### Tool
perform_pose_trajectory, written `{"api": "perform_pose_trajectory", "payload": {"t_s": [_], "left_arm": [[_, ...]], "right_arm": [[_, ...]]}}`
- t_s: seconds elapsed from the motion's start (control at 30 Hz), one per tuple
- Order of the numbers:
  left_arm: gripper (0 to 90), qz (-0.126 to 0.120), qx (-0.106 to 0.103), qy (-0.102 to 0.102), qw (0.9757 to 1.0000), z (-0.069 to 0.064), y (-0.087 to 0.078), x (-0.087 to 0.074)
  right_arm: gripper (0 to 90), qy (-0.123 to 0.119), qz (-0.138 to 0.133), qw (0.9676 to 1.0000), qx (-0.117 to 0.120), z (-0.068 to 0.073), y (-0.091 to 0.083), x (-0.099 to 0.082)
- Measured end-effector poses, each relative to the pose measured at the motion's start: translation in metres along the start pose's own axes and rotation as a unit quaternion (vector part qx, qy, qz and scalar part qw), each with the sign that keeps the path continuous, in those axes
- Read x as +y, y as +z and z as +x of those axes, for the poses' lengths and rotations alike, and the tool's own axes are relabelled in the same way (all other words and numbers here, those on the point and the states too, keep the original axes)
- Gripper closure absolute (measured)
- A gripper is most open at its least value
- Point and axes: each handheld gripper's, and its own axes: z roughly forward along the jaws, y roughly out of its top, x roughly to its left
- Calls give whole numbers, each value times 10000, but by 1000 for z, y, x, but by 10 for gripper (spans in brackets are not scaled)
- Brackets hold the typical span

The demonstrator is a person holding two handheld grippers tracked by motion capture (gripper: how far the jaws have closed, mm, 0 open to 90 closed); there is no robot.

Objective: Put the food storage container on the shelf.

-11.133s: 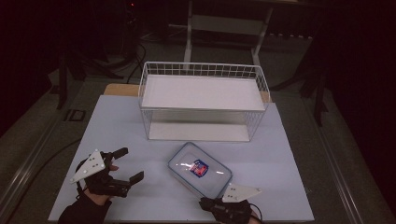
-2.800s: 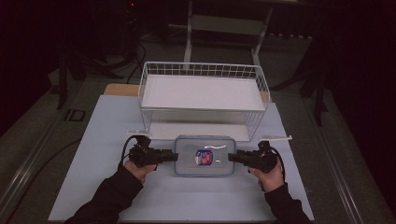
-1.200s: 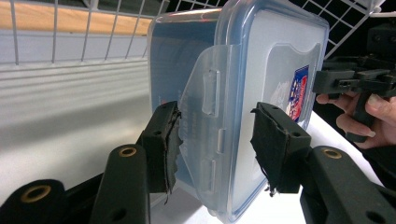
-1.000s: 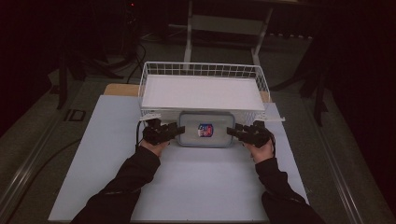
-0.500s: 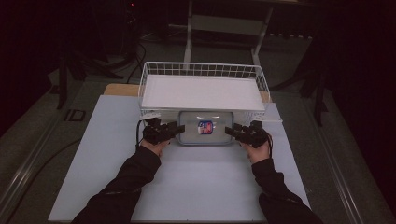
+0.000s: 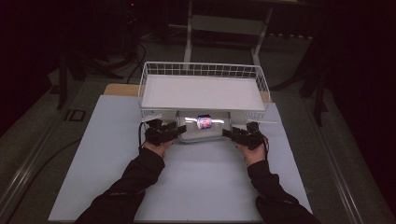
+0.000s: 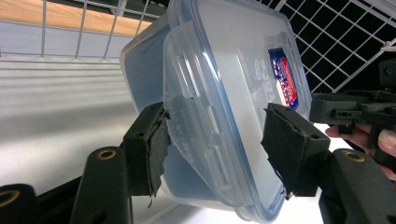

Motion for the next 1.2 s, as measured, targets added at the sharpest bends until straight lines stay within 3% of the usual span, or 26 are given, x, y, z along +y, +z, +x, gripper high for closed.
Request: {"api": "perform_pose_trajectory", "payload": {"t_s": [0.23,0.33,0.4,0.43,0.47,0.5,0.6,0.8,0.87,0.93,1.1,1.2], "left_arm": [[404,72,57,-156,9998,-1,1,2],[387,15,255,-83,9996,-3,1,2],[382,7,255,-102,9996,-2,1,2],[382,27,264,-12,9996,-1,2,3],[382,30,286,-106,9995,-3,3,2],[362,52,359,-47,9993,-3,4,3],[366,37,336,-153,9993,-3,4,2],[368,-9,333,-111,9994,-5,-2,2],[366,21,354,130,9993,-6,-6,1],[341,28,325,234,9992,-6,-11,-1],[250,99,24,446,9990,-12,-24,-8],[145,386,1,748,9964,-23,-28,-15]], "right_arm": [[485,173,-21,9998,-33,0,-1,0],[485,318,-44,9995,-6,0,-3,0],[476,370,-107,9993,24,0,-3,1],[477,414,-123,9991,38,1,-4,2],[486,404,-159,9990,33,1,-5,3],[491,408,-195,9990,37,1,-6,4],[498,335,-154,9993,-26,3,-6,7],[458,221,-245,9994,-84,6,-8,5],[451,133,-252,9996,-76,9,-10,5],[447,10,-279,9995,-134,12,-13,4],[449,-115,-369,9991,-185,19,-21,3],[457,-188,-360,9991,-135,24,-24,3]]}}
